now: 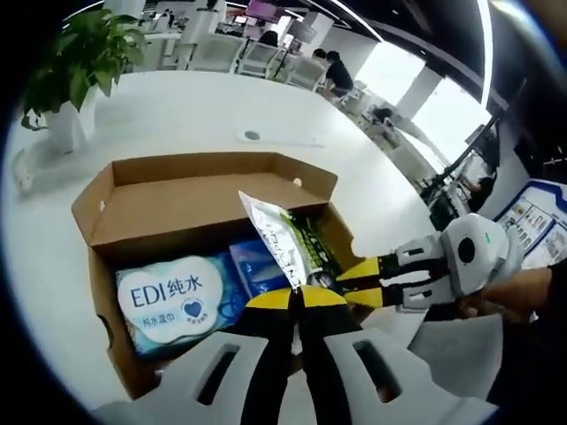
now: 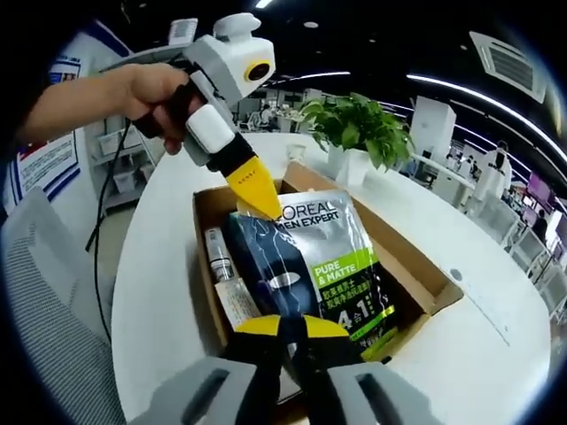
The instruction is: Operate the shoe box by opening the lid, removing the specified soft item, and placing it in the target area until the item is outside and the box remains undamaged.
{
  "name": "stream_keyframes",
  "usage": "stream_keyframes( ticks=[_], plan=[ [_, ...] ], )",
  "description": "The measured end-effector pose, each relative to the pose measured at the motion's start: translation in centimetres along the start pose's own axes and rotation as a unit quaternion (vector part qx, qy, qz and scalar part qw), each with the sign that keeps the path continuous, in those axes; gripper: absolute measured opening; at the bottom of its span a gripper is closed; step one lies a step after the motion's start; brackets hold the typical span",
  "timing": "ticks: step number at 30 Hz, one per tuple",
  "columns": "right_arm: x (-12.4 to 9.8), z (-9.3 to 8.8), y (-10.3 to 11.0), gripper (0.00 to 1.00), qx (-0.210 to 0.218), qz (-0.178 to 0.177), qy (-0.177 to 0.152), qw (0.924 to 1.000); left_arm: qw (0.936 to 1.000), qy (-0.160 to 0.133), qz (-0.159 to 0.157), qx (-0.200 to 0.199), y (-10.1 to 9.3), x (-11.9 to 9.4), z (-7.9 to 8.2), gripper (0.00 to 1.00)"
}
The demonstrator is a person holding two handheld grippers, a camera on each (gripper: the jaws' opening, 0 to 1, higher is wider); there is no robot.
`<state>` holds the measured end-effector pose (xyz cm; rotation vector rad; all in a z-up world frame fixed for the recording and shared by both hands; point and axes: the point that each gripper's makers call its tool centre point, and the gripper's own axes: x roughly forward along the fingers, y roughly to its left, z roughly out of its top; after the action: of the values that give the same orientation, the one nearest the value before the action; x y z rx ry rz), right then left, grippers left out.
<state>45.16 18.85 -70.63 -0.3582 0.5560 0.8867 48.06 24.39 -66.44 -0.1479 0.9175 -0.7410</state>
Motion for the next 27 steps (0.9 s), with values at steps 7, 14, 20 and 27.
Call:
stream_keyframes(
  ticks=[7, 14, 20, 27],
  plan=[
    [-0.3, 0.3, 0.1, 0.00, -0.004, 0.008, 0.001, 1.0000, 0.9999, -0.008, -0.002, 0.008, -0.2, -0.4, 0.4, 0.00],
    [-0.6, 0.9, 0.4, 0.00, 0.002, 0.014, -0.003, 0.9999, 0.9998, -0.015, -0.001, 0.014, -0.1, -1.1, 0.2, 0.00],
    [-1.0, 1.9, 0.7, 0.00, 0.006, 0.017, -0.011, 0.9998, 0.9996, -0.025, -0.002, 0.015, 0.0, -2.1, 0.4, 0.00],
    [-1.4, 2.6, 0.9, 0.00, 0.000, 0.017, -0.014, 0.9998, 0.9993, -0.033, -0.004, 0.017, -0.1, -2.7, 0.6, 0.00]
  ],
)
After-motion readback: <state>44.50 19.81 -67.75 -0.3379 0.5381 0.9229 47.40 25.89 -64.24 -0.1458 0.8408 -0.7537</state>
